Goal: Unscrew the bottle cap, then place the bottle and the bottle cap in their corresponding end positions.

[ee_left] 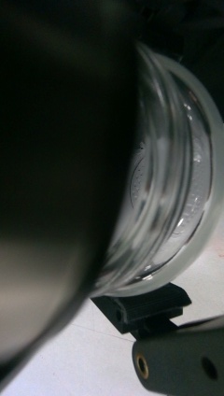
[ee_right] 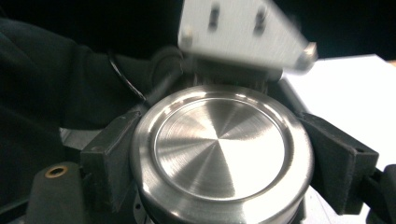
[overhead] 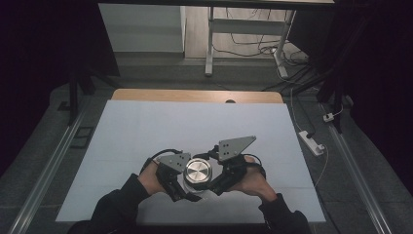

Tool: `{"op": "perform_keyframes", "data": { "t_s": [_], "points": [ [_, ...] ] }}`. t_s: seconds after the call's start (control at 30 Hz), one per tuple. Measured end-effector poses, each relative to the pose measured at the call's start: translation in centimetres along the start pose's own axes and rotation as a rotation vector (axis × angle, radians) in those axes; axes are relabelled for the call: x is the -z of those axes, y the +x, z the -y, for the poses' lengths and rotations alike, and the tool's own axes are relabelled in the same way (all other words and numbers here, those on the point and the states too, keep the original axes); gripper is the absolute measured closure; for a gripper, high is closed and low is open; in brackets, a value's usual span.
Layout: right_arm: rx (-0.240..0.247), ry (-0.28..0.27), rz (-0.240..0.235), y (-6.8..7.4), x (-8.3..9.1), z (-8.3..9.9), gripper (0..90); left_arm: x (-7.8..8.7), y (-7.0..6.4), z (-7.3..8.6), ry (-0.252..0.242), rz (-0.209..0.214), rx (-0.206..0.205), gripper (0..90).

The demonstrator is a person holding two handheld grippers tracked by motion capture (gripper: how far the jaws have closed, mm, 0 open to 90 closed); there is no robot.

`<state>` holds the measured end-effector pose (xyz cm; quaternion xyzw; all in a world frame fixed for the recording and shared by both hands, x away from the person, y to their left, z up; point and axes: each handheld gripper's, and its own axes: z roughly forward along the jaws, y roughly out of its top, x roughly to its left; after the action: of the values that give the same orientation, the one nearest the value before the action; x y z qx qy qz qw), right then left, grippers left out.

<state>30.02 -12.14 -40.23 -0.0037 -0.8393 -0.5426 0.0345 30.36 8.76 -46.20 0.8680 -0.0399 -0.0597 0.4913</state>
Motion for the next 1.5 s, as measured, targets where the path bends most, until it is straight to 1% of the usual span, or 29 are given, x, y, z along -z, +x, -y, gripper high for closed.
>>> {"op": "perform_keyframes", "data": {
  "t_s": [0.03,0.07,0.17,0.2,0.27,0.37,0.43,0.47,0.5,0.53,0.57,0.6,0.63,0.67,0.7,0.73,0.77,0.8,0.83,0.87,0.9,0.93,0.97,1.0,1.1,1.23,1.3,1.33,1.5],
  "points": [
    [0.005,0.008,0.011,0.0,0.2,0.0,18.8,-0.2,0.1,0.0,0.003,-0.018,0.012,14.9],
    [0.008,0.008,0.011,0.0,0.2,0.0,18.8,-0.1,0.2,0.0,0.01,-0.032,0.018,14.9],
    [0.0,0.015,0.042,-0.2,0.3,0.1,18.8,0.1,0.4,0.2,0.012,-0.081,0.04,14.9],
    [-0.001,0.017,0.057,-0.3,0.4,0.1,18.7,0.2,0.5,0.2,0.015,-0.099,0.048,14.9],
    [-0.01,0.026,0.103,-0.5,0.4,0.2,18.7,0.4,0.8,0.3,0.014,-0.13,0.064,14.9],
    [-0.031,0.013,0.136,-0.6,0.6,0.3,18.7,0.6,1.0,0.5,0.015,-0.171,0.089,14.9],
    [-0.032,0.007,0.163,-0.6,0.8,0.2,18.7,0.7,1.2,0.7,0.021,-0.203,0.103,14.9],
    [-0.035,0.004,0.176,-0.5,0.9,0.2,18.6,0.7,1.2,0.7,0.021,-0.203,0.103,14.9],
    [-0.041,-0.001,0.187,-0.4,1.0,0.1,18.7,0.7,1.3,0.8,0.026,-0.233,0.118,14.9],
    [-0.041,-0.001,0.187,-0.4,1.0,0.1,18.7,0.7,1.3,0.8,0.026,-0.233,0.118,14.9],
    [-0.046,-0.007,0.202,-0.3,1.1,0.0,18.7,0.8,1.5,0.9,0.03,-0.257,0.133,14.9],
    [-0.051,-0.006,0.21,-0.2,1.1,0.0,18.7,0.8,1.5,0.9,0.036,-0.271,0.137,14.9],
    [-0.059,-0.004,0.221,-0.1,1.1,0.0,18.7,0.8,1.5,0.9,0.036,-0.271,0.137,14.9],
    [-0.069,-0.003,0.231,0.0,1.1,0.1,18.7,0.9,1.7,1.0,0.044,-0.298,0.148,14.9],
    [-0.077,-0.002,0.235,0.0,1.0,0.1,18.7,0.9,1.7,1.0,0.044,-0.314,0.156,14.9],
    [-0.086,-0.002,0.24,0.0,1.0,0.2,18.8,0.9,1.7,1.0,0.044,-0.314,0.156,14.9],
    [-0.096,-0.002,0.244,0.1,1.0,0.3,18.7,1.1,1.9,1.1,0.043,-0.338,0.171,14.9],
    [-0.101,-0.002,0.244,0.1,1.0,0.3,18.7,1.2,2.0,1.2,0.042,-0.35,0.177,14.9],
    [-0.104,-0.002,0.247,0.2,0.9,0.4,18.8,1.2,2.0,1.2,0.042,-0.35,0.177,14.9],
    [-0.106,0.0,0.247,0.3,0.9,0.4,18.8,1.3,2.1,1.2,0.038,-0.371,0.189,14.9],
    [-0.104,0.002,0.247,0.3,0.9,0.5,18.7,1.4,2.2,1.3,0.031,-0.38,0.198,14.9],
    [-0.105,0.003,0.251,0.5,0.9,0.5,18.7,1.4,2.2,1.3,0.031,-0.38,0.198,14.9],
    [-0.104,0.004,0.25,0.6,1.0,0.5,18.7,1.5,2.3,1.3,0.031,-0.388,0.202,14.9],
    [-0.104,0.001,0.25,0.8,1.0,0.5,18.7,1.6,2.4,1.4,0.03,-0.406,0.212,14.9],
    [-0.102,-0.001,0.256,1.2,1.1,0.6,18.7,1.7,2.6,1.6,0.026,-0.425,0.226,14.9],
    [-0.104,0.001,0.262,1.7,1.1,1.0,18.7,1.8,2.8,1.6,0.024,-0.441,0.232,14.9],
    [-0.106,0.002,0.257,1.8,1.0,1.2,18.8,1.8,2.8,1.6,0.023,-0.444,0.234,14.9],
    [-0.106,0.007,0.258,1.9,1.0,1.3,18.8,1.9,2.9,1.5,0.019,-0.453,0.235,14.9],
    [-0.114,0.005,0.265,2.2,0.8,1.9,18.7,2.1,3.3,1.3,0.01,-0.466,0.235,15.0]
  ]
}}
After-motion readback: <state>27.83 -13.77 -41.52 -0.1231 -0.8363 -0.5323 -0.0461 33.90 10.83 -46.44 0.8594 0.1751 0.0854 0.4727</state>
